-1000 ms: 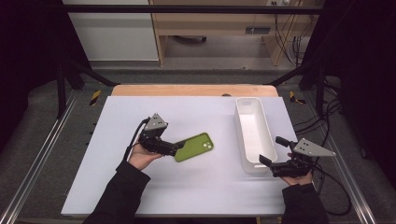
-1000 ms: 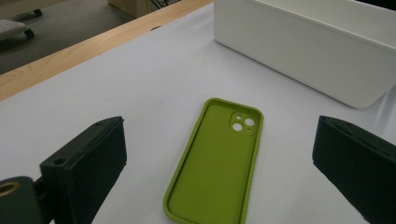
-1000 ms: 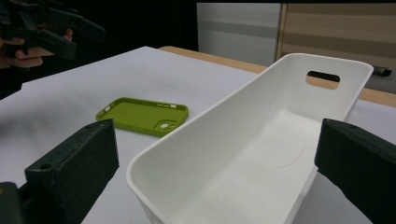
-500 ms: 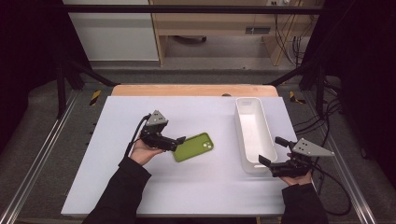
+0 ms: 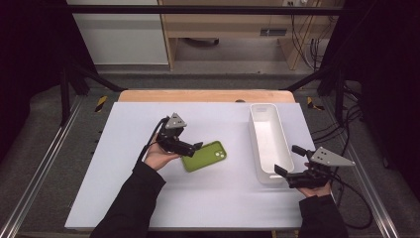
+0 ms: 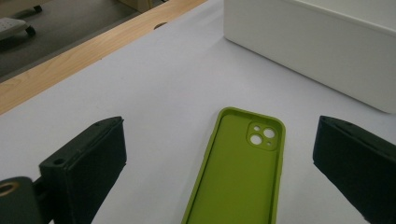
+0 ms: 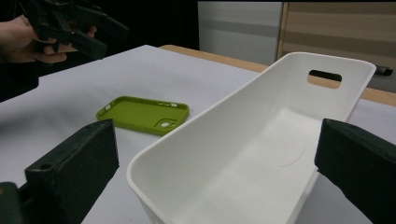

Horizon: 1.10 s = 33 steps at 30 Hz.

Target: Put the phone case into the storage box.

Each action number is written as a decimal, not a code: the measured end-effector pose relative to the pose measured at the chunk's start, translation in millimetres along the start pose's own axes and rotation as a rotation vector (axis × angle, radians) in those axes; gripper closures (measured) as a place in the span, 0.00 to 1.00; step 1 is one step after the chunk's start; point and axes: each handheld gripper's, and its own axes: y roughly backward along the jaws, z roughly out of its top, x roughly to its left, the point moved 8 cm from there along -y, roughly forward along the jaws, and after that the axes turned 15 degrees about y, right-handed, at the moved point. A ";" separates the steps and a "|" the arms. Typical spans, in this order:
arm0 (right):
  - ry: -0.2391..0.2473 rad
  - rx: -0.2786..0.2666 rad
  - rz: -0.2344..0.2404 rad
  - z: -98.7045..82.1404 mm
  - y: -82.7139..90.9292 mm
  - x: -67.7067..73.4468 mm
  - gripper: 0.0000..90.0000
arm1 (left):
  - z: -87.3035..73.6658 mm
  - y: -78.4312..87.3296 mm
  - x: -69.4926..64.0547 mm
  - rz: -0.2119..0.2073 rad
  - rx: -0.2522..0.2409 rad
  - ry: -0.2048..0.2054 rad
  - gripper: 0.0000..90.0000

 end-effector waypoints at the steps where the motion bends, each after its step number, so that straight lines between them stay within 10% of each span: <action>1: 0.000 0.000 0.000 0.0 0.0 0.0 0.00 | 0.1 -2.4 0.1 -0.004 0.006 0.002 0.02; 33: 0.001 0.001 0.002 -0.3 -0.5 -0.1 0.00 | -11.5 -41.0 16.1 0.030 0.108 0.002 0.02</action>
